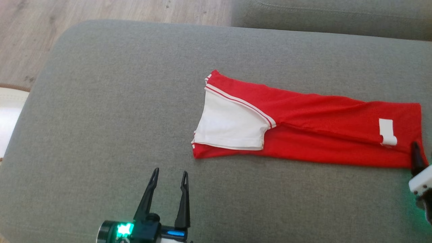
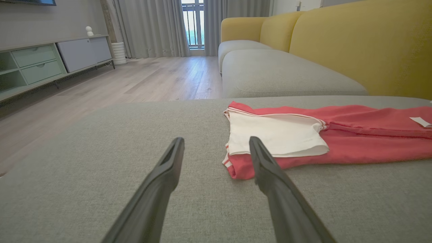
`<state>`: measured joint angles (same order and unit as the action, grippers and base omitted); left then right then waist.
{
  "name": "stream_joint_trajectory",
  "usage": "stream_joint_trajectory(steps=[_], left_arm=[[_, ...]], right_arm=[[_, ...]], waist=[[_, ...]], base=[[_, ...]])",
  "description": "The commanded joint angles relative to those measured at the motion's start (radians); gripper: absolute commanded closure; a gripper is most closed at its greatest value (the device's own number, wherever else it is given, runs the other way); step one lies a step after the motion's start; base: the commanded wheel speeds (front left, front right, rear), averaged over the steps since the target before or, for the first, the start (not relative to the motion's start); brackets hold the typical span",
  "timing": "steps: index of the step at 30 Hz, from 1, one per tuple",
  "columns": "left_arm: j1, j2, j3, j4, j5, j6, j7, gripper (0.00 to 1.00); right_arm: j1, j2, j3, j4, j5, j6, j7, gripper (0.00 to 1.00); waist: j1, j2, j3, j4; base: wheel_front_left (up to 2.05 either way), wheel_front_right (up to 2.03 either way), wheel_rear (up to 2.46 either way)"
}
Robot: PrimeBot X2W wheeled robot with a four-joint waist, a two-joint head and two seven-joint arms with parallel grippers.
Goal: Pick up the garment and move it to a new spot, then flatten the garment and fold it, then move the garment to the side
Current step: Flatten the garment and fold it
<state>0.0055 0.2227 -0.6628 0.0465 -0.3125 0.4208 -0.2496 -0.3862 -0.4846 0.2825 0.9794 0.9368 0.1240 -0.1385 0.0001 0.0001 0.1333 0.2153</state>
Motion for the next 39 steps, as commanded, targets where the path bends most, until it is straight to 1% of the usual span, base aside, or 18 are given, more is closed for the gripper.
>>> stream_joint_trajectory(steps=[1,4,6,7,8,9,12,15,19,21,25,27,31,32,34,39], left_arm=[[-0.014,-0.008,0.042,-0.033,0.012,-0.008,-0.012,0.0],[-0.01,-0.015,0.055,-0.032,0.024,-0.016,-0.012,0.0],[-0.006,-0.02,0.066,-0.034,0.03,-0.02,-0.012,0.0],[-0.003,-0.022,0.071,-0.035,0.032,-0.022,-0.012,0.0],[-0.001,-0.025,0.075,-0.035,0.035,-0.024,-0.012,0.0],[0.001,-0.028,0.079,-0.035,0.038,-0.027,-0.012,0.0],[0.004,-0.036,0.087,-0.034,0.047,-0.039,-0.012,0.0],[0.004,-0.044,0.094,-0.029,0.056,-0.05,-0.012,0.0],[0.005,-0.049,0.103,-0.023,0.069,-0.063,-0.012,0.0],[0.005,-0.049,0.105,-0.018,0.075,-0.07,-0.012,0.0],[0.008,-0.048,0.114,-0.012,0.083,-0.079,-0.012,0.0],[0.013,-0.048,0.119,-0.01,0.085,-0.082,-0.012,0.0],[0.023,-0.047,0.121,-0.006,0.09,-0.091,-0.012,0.0],[0.023,-0.047,0.121,-0.006,0.09,-0.091,-0.012,0.0],[0.028,-0.047,0.121,-0.004,0.092,-0.095,-0.012,0.0],[0.038,-0.044,0.122,0.0,0.094,-0.106,-0.012,0.0]], right_arm=[[-0.014,-0.017,0.007,0.013,-0.01,0.007,0.013,0.0],[-0.016,-0.005,0.013,0.068,-0.023,0.007,0.05,0.0],[-0.014,0.007,0.017,0.078,-0.025,0.007,0.064,0.0],[-0.011,0.012,0.019,0.075,-0.023,0.007,0.069,0.51],[-0.007,0.018,0.023,0.069,-0.021,0.007,0.074,0.85],[-0.003,0.021,0.027,0.058,-0.018,0.007,0.078,1.0],[0.005,0.017,0.034,0.029,-0.017,0.007,0.067,1.0],[0.003,-0.006,0.041,0.009,-0.033,0.007,0.041,1.0],[-0.008,-0.058,0.05,0.006,-0.076,0.007,0.007,1.0],[-0.016,-0.093,0.049,0.011,-0.096,0.007,-0.004,1.0],[-0.038,-0.161,0.034,0.01,-0.122,0.007,-0.014,1.0],[-0.049,-0.181,0.025,-0.007,-0.127,0.007,-0.016,1.0],[-0.057,-0.196,0.019,-0.093,-0.13,0.007,-0.015,1.0],[-0.057,-0.196,0.019,-0.093,-0.13,0.007,-0.015,1.0],[-0.061,-0.195,0.019,-0.149,-0.145,0.007,-0.016,1.0],[-0.064,-0.162,0.02,-0.307,-0.21,0.007,-0.003,1.0]], waist=[[-0.0001,-0.0001,0.001,0.005],[-0.0001,-0.0001,0.0,0.011],[-0.0001,-0.0001,-0.001,0.008],[-0.0001,-0.0001,-0.001,0.006],[-0.0001,-0.0001,-0.002,0.003],[-0.0001,-0.0001,-0.002,-0.001],[-0.0001,-0.0001,-0.002,-0.013],[-0.0001,-0.0001,-0.001,-0.024],[-0.0001,-0.0001,-0.002,-0.036],[-0.0001,-0.0001,-0.003,-0.041],[-0.0001,-0.0001,-0.009,-0.05],[-0.0001,-0.0001,-0.015,-0.055],[-0.0001,-0.0001,-0.03,-0.06],[-0.0001,-0.0001,-0.03,-0.06],[-0.0001,-0.0001,-0.036,-0.061],[-0.0001,-0.0001,-0.054,-0.047]], base=[[0.0,0.0,0.0],[0.0,0.0,0.0],[0.0,0.0,0.0],[0.0,0.0,0.0],[0.0,0.0,0.0],[0.0,0.0,0.0],[0.0,0.0,0.0],[0.0,0.0,0.0],[0.0,0.0,0.0],[0.0,0.0,0.0],[0.0,0.0,0.0],[0.0,0.0,0.0],[0.0,0.0,0.0],[0.0,0.0,0.0],[0.0,0.0,0.0],[0.0,0.0,0.0]])
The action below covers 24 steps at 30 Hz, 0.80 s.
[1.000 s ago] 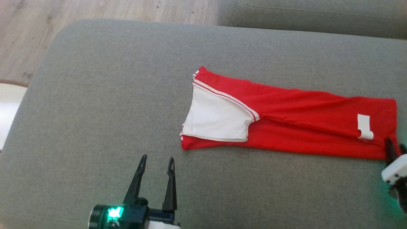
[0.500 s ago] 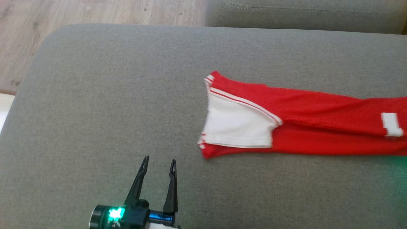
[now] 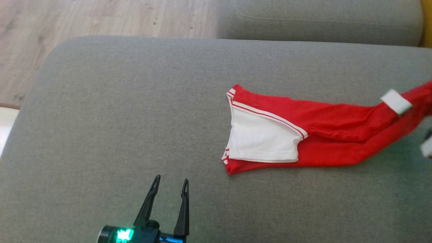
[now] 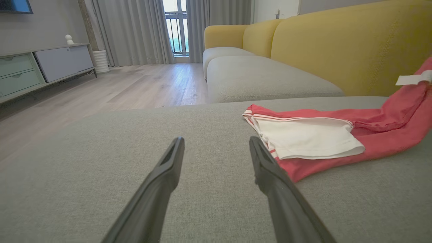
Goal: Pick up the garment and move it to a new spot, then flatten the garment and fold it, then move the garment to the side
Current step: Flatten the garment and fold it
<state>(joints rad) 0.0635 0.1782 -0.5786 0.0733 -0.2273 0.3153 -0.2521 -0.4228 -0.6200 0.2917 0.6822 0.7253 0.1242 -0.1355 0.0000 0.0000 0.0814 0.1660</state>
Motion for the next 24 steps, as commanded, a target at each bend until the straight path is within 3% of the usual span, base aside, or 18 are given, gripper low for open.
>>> stream_joint_trajectory(steps=[1,14,24], left_arm=[[-0.019,0.0,0.039,-0.026,0.009,-0.002,-0.01,0.0],[-0.009,-0.001,0.034,-0.016,0.013,-0.017,-0.01,0.0],[-0.017,-0.021,0.041,-0.015,0.017,-0.023,-0.01,0.0]], right_arm=[[-0.026,-0.013,0.011,-0.042,-0.014,0.007,0.0,1.0],[0.047,0.263,0.055,-0.411,-0.161,0.007,0.205,1.0],[0.071,0.375,0.126,-0.445,-0.196,0.007,0.29,1.0]], waist=[[0.0,0.0,-0.005,0.007],[0.0,0.0,-0.01,0.12],[0.0,0.0,0.013,0.169]], base=[[0.0,0.0,0.0],[0.0,0.0,0.0],[0.0,0.0,0.0]])
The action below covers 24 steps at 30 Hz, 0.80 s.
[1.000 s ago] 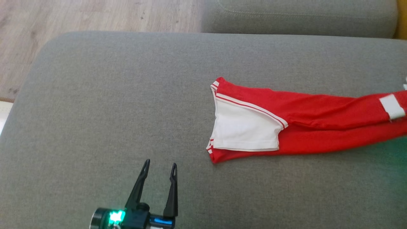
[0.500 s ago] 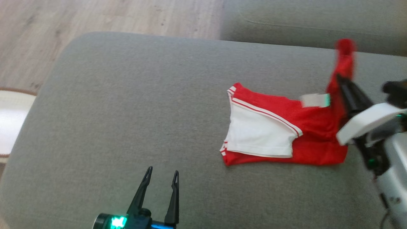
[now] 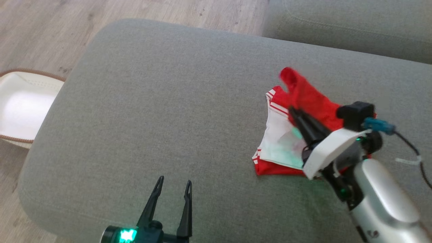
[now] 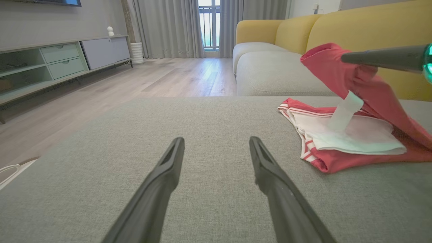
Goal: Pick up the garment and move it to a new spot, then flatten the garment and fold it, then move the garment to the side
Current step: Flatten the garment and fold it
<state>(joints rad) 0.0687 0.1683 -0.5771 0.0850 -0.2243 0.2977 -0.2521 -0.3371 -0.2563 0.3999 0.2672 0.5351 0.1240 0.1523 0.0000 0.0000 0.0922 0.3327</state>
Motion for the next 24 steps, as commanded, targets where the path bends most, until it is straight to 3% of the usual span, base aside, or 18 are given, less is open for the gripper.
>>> stream_joint_trajectory(steps=[1,2,3,4,5,13,24], left_arm=[[-0.022,-0.013,0.04,-0.025,0.014,-0.006,-0.01,0.0],[-0.021,-0.015,0.042,-0.024,0.014,-0.007,-0.01,0.0],[-0.019,-0.016,0.043,-0.022,0.014,-0.007,-0.01,0.0],[-0.016,-0.016,0.045,-0.02,0.013,-0.008,-0.01,0.0],[-0.014,-0.016,0.047,-0.017,0.013,-0.009,-0.01,0.0],[0.001,-0.011,0.076,-0.023,0.013,-0.003,-0.01,0.0],[0.037,-0.006,0.134,-0.062,-0.007,0.011,-0.01,0.0]], right_arm=[[-0.015,0.02,0.027,-0.024,-0.004,0.007,0.006,1.0],[-0.016,0.029,0.039,-0.018,-0.003,0.007,0.007,1.0],[-0.015,0.038,0.051,-0.012,0.001,0.007,0.007,0.88],[-0.013,0.047,0.062,-0.006,0.004,0.007,0.006,0.53],[-0.012,0.056,0.069,0.0,0.007,0.007,0.003,0.0],[0.0,0.06,0.061,-0.024,0.011,0.007,-0.074,0.0],[0.12,-0.026,-0.075,-0.1,-0.035,0.007,-0.234,0.0]], waist=[[0.0,0.0,0.002,0.004],[0.0,0.0,0.001,0.005],[0.0,0.0,-0.003,0.004],[0.0,0.0,-0.008,0.003],[0.0,0.0,-0.013,0.0],[0.0,0.0,-0.059,-0.056],[0.0,0.0,-0.128,-0.186]], base=[[0.0,0.0,0.0],[0.0,0.0,0.0],[0.0,0.0,0.0],[0.0,0.0,0.0],[0.0,0.0,0.0],[0.0,0.0,0.0],[0.0,0.0,0.0]])
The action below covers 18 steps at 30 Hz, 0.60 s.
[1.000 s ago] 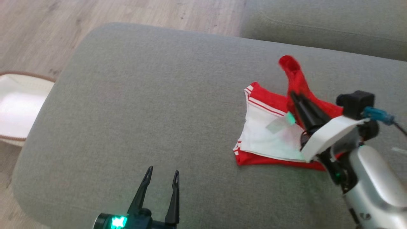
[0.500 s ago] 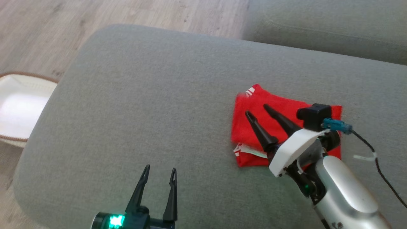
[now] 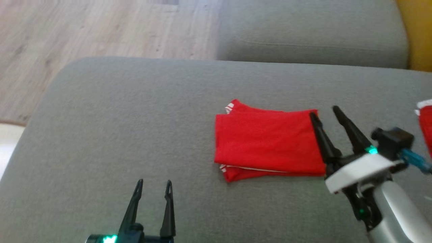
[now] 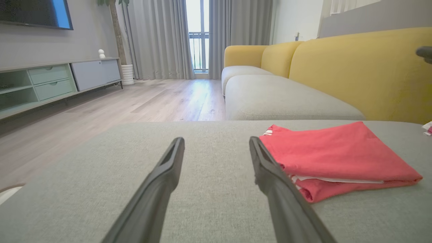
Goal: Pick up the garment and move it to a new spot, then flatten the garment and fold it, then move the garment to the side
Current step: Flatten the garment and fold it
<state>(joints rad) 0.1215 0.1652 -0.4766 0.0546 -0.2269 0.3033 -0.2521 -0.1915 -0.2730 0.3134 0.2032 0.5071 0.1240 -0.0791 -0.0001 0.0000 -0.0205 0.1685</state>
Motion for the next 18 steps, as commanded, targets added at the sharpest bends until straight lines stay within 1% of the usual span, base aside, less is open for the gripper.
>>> stream_joint_trajectory(steps=[1,5,8,13,18], left_arm=[[-0.012,-0.003,0.04,-0.034,-0.007,0.007,-0.01,0.0],[0.002,-0.007,0.065,-0.043,-0.018,0.01,-0.01,0.0],[0.019,-0.008,0.082,-0.046,-0.022,0.012,-0.01,0.0],[0.048,-0.015,0.1,-0.043,-0.03,0.001,-0.01,0.0],[0.069,-0.023,0.109,-0.032,-0.032,-0.012,-0.01,0.0]], right_arm=[[-0.01,-0.019,0.005,-0.04,-0.01,0.007,-0.023,0.0],[0.058,-0.046,-0.016,-0.039,-0.034,0.007,-0.115,0.0],[0.113,-0.048,-0.029,-0.034,-0.05,0.007,-0.158,0.0],[0.217,-0.019,-0.076,-0.012,-0.084,0.007,-0.181,0.0],[0.286,0.031,-0.109,-0.026,-0.129,0.007,-0.182,0.0]], waist=[[0.0001,0.0,-0.019,-0.033],[0.0001,0.0,-0.036,-0.071],[0.0001,0.0,-0.051,-0.095],[0.0001,0.0,-0.072,-0.113],[0.0001,0.0,-0.08,-0.125]], base=[[0.0,0.0,0.0],[0.0,0.0,0.0],[0.0,0.0,0.0],[0.0,0.0,0.0],[0.0,0.0,0.0]])
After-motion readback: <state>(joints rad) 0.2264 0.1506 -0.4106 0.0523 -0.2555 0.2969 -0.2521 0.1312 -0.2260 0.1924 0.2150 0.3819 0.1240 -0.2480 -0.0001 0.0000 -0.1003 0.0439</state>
